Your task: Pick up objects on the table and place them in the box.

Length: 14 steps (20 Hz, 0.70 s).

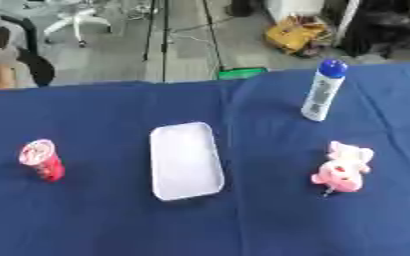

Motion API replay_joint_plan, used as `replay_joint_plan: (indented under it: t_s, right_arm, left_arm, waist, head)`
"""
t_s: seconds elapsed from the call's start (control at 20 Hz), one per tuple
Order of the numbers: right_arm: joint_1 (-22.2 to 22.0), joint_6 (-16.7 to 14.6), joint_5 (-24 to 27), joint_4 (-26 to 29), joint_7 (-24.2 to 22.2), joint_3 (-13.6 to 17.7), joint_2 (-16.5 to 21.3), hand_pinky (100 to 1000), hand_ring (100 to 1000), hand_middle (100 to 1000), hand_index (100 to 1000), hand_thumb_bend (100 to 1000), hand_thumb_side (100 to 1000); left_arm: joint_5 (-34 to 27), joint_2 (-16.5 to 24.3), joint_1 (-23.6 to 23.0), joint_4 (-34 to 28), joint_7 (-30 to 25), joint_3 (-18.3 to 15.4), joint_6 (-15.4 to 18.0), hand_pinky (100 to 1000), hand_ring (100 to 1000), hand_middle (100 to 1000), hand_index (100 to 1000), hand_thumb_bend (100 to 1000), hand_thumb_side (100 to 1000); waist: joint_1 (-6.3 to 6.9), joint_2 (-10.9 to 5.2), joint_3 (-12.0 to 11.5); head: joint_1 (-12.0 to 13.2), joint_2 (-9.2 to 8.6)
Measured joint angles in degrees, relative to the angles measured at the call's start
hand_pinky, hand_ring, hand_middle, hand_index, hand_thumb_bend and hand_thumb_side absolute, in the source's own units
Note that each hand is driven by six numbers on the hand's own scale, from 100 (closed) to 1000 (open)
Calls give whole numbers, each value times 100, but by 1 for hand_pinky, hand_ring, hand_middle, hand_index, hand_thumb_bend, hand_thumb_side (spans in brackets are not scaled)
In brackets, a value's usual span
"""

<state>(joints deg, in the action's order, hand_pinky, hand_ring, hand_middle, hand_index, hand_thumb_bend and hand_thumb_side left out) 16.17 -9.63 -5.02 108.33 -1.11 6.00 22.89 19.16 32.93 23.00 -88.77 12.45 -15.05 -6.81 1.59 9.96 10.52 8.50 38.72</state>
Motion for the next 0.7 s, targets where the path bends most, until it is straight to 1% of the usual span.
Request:
replay_joint_plan:
  t_s: [0.2, 0.4, 0.55, 0.7]
  right_arm:
    - [0, 1, -4, 0, 1, 0, 0, 794, 765, 777, 916, 353, 614]
    - [0, 9, -10, 0, 10, 1, -1, 794, 765, 777, 916, 354, 614]
    - [0, 10, -14, 0, 12, 1, -2, 794, 764, 777, 916, 354, 615]
    - [0, 10, -14, 0, 14, 1, -8, 794, 764, 777, 916, 354, 614]
  left_arm:
    - [0, -58, -71, -185, 0, 0, -1, 803, 739, 776, 839, 769, 775]
    - [-13, -118, -125, -316, 31, -12, 24, 794, 727, 768, 837, 760, 780]
    - [-76, -165, -184, -408, 132, -32, 126, 788, 720, 763, 834, 755, 782]
    - [-166, -239, -263, -570, 322, -37, 295, 786, 723, 765, 834, 760, 786]
  waist:
    - [0, 0, -2]
    - [0, 0, -4]
    - [0, 0, -10]
    - [0, 0, -10]
  head:
    - [-34, 99]
    - [-169, 108]
    - [-283, 108]
    - [-384, 108]
